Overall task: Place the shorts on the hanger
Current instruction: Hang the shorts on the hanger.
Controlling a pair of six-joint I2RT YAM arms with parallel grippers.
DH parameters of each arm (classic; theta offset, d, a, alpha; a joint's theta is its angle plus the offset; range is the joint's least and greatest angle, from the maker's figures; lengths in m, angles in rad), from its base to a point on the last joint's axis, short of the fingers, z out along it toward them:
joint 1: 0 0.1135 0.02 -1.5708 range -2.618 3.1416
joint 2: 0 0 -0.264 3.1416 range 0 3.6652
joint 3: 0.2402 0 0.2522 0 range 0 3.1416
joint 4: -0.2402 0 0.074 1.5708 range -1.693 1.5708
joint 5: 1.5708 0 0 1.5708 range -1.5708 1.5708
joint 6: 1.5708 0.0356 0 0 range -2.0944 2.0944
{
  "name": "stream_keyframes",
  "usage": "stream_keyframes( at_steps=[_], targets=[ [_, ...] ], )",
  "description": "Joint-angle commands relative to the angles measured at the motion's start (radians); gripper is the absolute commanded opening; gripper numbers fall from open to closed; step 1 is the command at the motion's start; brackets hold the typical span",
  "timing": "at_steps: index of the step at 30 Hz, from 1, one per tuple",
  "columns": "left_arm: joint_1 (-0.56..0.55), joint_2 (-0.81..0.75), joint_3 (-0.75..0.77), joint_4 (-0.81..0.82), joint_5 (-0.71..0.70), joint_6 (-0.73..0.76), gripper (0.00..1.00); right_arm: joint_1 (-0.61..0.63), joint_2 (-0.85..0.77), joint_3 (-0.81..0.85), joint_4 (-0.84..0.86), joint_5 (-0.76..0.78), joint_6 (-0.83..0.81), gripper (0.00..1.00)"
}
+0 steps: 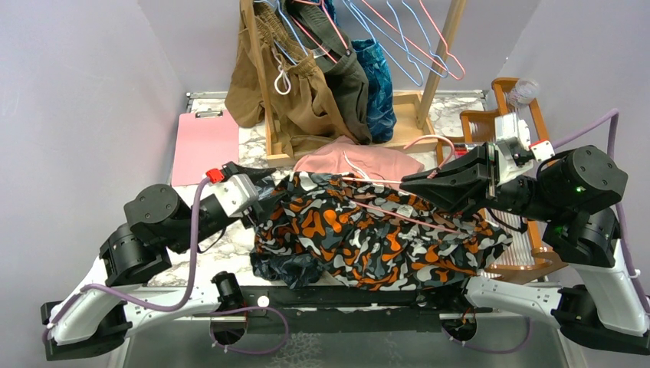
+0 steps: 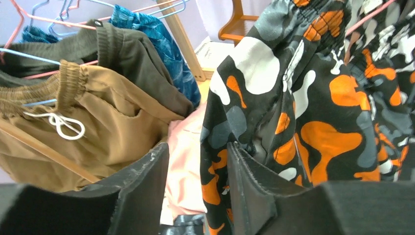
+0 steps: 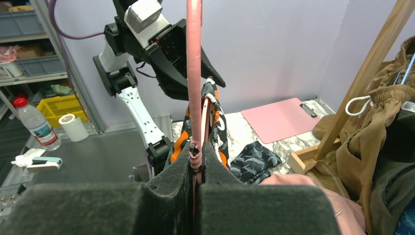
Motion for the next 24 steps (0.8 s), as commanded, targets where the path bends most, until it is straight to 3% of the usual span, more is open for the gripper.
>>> stream_keyframes(
  at_steps=[1, 5, 13, 24],
  targets=[
    [-0.002, -0.022, 0.023, 0.005, -0.028, -0.019, 0.61, 0.001, -0.011, 0.012, 0.038, 0.023, -0.006, 0.01],
    [-0.002, -0.038, 0.044, 0.004, -0.018, -0.027, 0.68, 0.001, -0.008, 0.009, 0.040, 0.019, -0.007, 0.01],
    [-0.002, -0.014, 0.068, 0.006, 0.086, -0.038, 0.66, 0.001, -0.002, 0.005, 0.050, 0.001, -0.004, 0.01],
    [-0.002, 0.056, 0.076, 0.058, 0.138, -0.025, 0.45, 0.001, -0.002, -0.008, 0.052, -0.010, 0.002, 0.01]
  ],
)
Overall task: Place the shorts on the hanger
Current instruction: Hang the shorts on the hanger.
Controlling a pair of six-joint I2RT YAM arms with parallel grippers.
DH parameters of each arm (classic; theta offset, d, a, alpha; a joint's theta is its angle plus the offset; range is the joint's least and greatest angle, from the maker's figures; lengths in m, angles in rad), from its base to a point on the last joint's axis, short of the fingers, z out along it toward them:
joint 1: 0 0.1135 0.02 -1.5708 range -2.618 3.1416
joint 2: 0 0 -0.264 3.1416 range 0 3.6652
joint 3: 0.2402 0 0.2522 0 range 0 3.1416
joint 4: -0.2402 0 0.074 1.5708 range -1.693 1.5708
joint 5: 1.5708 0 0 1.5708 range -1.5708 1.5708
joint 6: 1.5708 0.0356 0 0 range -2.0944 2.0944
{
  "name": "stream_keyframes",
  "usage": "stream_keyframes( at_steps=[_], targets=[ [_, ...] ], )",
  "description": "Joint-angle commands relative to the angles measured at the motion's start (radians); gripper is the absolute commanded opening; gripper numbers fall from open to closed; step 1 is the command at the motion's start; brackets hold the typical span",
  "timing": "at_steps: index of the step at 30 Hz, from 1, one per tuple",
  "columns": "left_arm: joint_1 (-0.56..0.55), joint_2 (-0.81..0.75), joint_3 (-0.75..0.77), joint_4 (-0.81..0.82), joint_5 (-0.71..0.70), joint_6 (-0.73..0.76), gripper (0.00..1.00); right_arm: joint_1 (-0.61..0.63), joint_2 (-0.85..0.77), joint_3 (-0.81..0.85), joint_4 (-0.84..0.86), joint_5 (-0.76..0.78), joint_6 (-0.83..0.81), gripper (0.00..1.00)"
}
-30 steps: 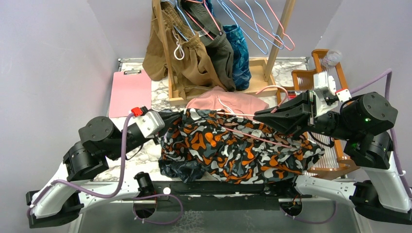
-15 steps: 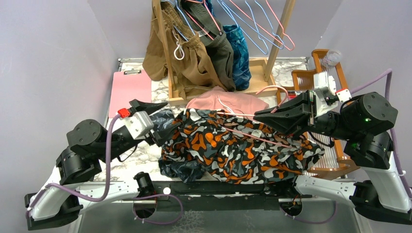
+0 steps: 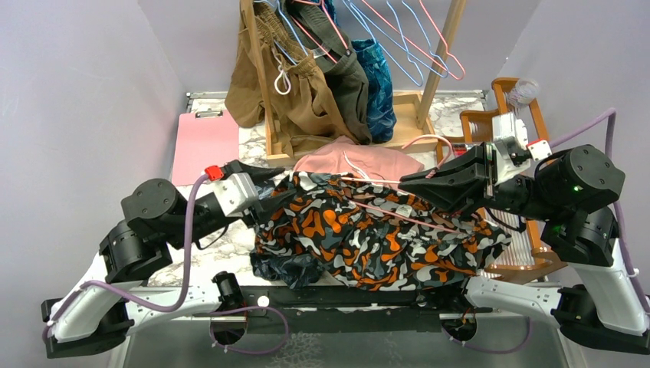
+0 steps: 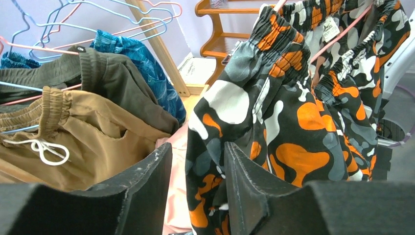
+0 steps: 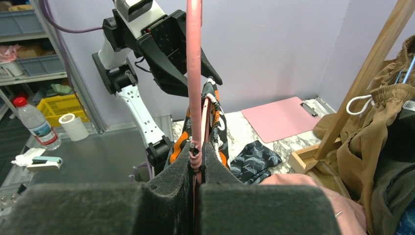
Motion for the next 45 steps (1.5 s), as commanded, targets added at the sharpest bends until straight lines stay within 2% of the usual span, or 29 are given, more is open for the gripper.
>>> stream_keyframes(
  at_steps=[1, 4, 11, 16, 24, 25, 28, 29, 31, 36, 42, 45],
  targets=[
    [-0.002, 0.027, 0.020, 0.042, 0.042, 0.002, 0.42, 0.001, -0.004, -0.006, 0.050, -0.010, 0.000, 0.01],
    [-0.002, 0.035, 0.011, 0.041, 0.039, 0.008, 0.33, 0.001, -0.007, -0.009, 0.051, -0.012, 0.000, 0.01],
    [-0.002, 0.011, -0.001, 0.038, -0.008, 0.014, 0.00, 0.001, -0.015, -0.008, 0.041, 0.008, -0.008, 0.01],
    [-0.002, -0.036, -0.030, 0.037, -0.098, 0.011, 0.00, 0.001, -0.028, -0.011, 0.044, 0.034, -0.013, 0.01],
    [-0.002, -0.052, -0.036, 0.036, -0.131, -0.002, 0.00, 0.001, -0.033, -0.030, 0.075, 0.042, -0.005, 0.01],
    [-0.002, -0.051, -0.030, 0.036, -0.129, -0.001, 0.05, 0.001, -0.030, -0.029, 0.076, 0.042, -0.004, 0.01],
    [-0.002, -0.043, 0.022, 0.037, -0.104, 0.000, 0.51, 0.001, -0.026, -0.028, 0.078, 0.053, -0.004, 0.01],
    [-0.002, -0.039, 0.053, 0.037, -0.089, 0.001, 0.62, 0.001, -0.025, -0.030, 0.079, 0.060, -0.004, 0.01],
    [-0.002, -0.026, 0.119, 0.042, -0.051, -0.003, 0.72, 0.001, -0.025, -0.033, 0.082, 0.084, -0.008, 0.01],
    [-0.002, 0.017, 0.219, 0.081, 0.121, -0.039, 0.79, 0.001, -0.008, -0.041, 0.090, 0.204, -0.010, 0.01],
    [-0.002, 0.141, 0.177, 0.103, 0.348, -0.082, 0.79, 0.001, 0.050, -0.024, 0.083, 0.407, 0.004, 0.01],
    [-0.002, 0.216, 0.142, 0.122, 0.422, -0.074, 0.79, 0.001, 0.085, 0.005, 0.056, 0.455, 0.004, 0.01]
  ],
)
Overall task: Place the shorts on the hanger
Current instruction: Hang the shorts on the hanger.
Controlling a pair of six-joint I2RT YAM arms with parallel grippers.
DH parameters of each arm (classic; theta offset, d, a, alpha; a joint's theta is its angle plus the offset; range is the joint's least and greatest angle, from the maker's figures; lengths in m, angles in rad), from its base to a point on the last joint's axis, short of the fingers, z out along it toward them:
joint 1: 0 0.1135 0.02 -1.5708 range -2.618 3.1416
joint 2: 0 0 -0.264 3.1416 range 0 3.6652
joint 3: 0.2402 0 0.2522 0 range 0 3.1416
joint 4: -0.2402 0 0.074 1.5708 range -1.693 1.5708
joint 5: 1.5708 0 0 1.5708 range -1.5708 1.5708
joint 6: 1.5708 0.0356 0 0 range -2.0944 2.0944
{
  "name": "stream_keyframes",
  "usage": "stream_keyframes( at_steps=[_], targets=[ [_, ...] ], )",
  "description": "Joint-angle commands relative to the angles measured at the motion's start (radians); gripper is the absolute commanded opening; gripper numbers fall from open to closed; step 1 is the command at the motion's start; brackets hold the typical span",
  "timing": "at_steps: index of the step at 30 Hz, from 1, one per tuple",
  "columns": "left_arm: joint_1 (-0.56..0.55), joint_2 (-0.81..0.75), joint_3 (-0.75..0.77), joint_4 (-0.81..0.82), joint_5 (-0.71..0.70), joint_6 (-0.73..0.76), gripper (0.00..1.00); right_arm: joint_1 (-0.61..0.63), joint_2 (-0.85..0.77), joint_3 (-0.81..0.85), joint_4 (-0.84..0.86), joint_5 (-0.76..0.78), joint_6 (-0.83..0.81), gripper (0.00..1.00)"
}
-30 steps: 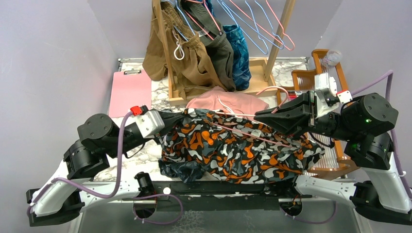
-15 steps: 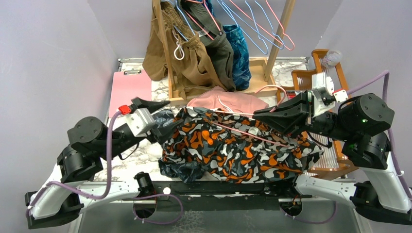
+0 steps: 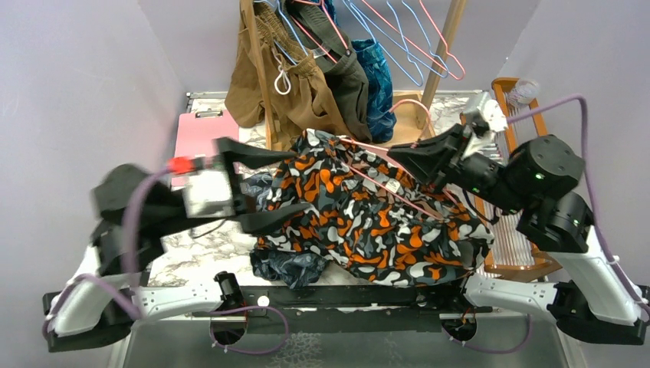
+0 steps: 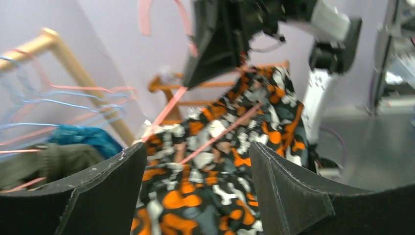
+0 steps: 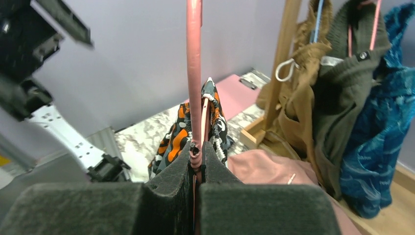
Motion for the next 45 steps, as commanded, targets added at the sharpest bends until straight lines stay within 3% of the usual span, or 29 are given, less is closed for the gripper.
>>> stream_keyframes(
  at_steps=[1, 7, 11, 20, 28, 37, 45],
  targets=[
    [-0.002, 0.156, -0.066, 0.009, 0.197, -0.008, 0.79, 0.001, 0.052, 0.054, 0.012, 0.153, 0.005, 0.01],
    [-0.002, 0.270, -0.066, 0.025, 0.261, 0.125, 0.75, 0.001, 0.068, 0.065, -0.028, 0.177, 0.013, 0.01],
    [-0.002, 0.307, -0.096, 0.027, 0.229, 0.209, 0.72, 0.001, 0.050, 0.052, -0.038, 0.189, 0.017, 0.01],
    [-0.026, 0.358, -0.191, 0.035, 0.170, 0.275, 0.64, 0.001, 0.033, 0.024, -0.030, 0.196, 0.006, 0.01],
    [-0.096, 0.368, -0.289, 0.137, 0.026, 0.333, 0.64, 0.001, 0.038, 0.009, -0.003, 0.158, 0.017, 0.01],
    [-0.114, 0.397, -0.336, 0.180, -0.035, 0.353, 0.63, 0.001, 0.040, 0.004, 0.009, 0.136, 0.025, 0.01],
    [-0.127, 0.418, -0.363, 0.215, -0.091, 0.366, 0.46, 0.001, 0.038, -0.003, 0.017, 0.122, 0.033, 0.01]
  ],
)
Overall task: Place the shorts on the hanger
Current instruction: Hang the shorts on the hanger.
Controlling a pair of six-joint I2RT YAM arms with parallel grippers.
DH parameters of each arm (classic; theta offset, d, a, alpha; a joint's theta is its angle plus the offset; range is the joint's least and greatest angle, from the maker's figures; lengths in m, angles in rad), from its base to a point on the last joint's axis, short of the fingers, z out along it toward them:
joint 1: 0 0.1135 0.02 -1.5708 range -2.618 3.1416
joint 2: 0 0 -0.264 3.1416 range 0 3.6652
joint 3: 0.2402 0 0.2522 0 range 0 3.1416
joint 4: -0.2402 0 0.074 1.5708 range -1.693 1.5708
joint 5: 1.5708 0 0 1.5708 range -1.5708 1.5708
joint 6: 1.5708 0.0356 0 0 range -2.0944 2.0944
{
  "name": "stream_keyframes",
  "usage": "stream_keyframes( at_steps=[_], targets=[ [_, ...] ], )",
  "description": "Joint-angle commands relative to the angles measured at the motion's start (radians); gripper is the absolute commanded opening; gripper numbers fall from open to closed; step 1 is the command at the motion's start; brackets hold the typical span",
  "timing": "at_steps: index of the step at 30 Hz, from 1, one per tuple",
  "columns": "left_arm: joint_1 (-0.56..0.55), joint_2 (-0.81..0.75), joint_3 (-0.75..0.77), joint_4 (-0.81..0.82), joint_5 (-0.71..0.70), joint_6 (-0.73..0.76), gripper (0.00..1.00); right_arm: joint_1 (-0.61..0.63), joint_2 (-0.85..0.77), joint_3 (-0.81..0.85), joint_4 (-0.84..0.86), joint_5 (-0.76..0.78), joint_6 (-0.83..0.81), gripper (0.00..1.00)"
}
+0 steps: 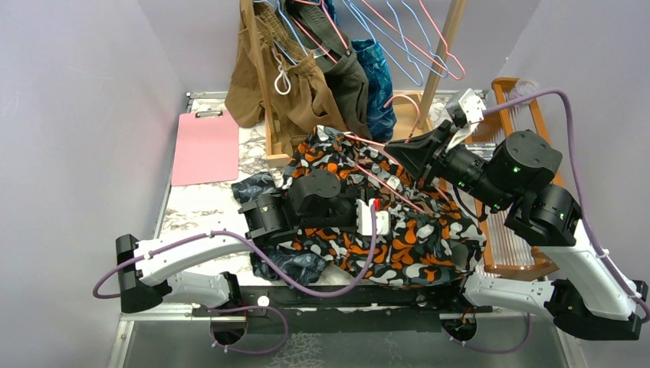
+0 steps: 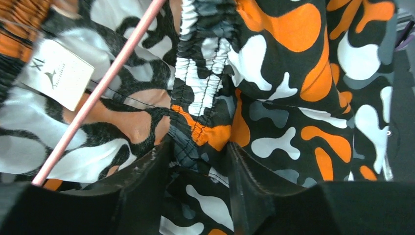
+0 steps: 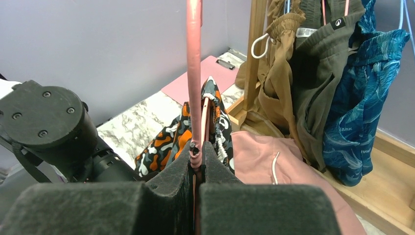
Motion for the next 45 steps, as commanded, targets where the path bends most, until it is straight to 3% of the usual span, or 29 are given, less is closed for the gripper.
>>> stream_keyframes(
  at_steps=[1, 9, 10, 24, 35, 41, 45],
  targets=[
    [-0.009, 0.009, -0.011, 0.048, -0.049, 0.018, 0.43, 0.001, -0.008, 0.002, 0.062, -0.030, 0.015, 0.01],
    [-0.013, 0.010, -0.006, 0.060, -0.068, 0.011, 0.02, 0.001, -0.012, -0.003, 0.063, -0.032, 0.019, 0.01],
    [-0.015, 0.003, -0.002, 0.061, -0.073, 0.008, 0.00, 0.001, -0.013, -0.004, 0.062, -0.027, 0.017, 0.01],
    [-0.030, -0.225, 0.047, 0.151, -0.092, -0.085, 0.00, 0.001, -0.008, 0.044, 0.000, 0.100, -0.001, 0.01],
    [-0.031, -0.124, 0.004, 0.269, -0.095, -0.098, 0.00, 0.001, 0.028, 0.036, 0.024, -0.006, 0.036, 0.01],
    [-0.031, -0.117, -0.026, 0.278, -0.098, -0.101, 0.23, 0.001, 0.017, 0.039, 0.028, -0.041, 0.045, 0.01],
    [-0.031, -0.148, -0.057, 0.260, -0.099, -0.116, 0.49, 0.001, 0.004, 0.042, 0.040, -0.063, 0.043, 0.01]
  ],
)
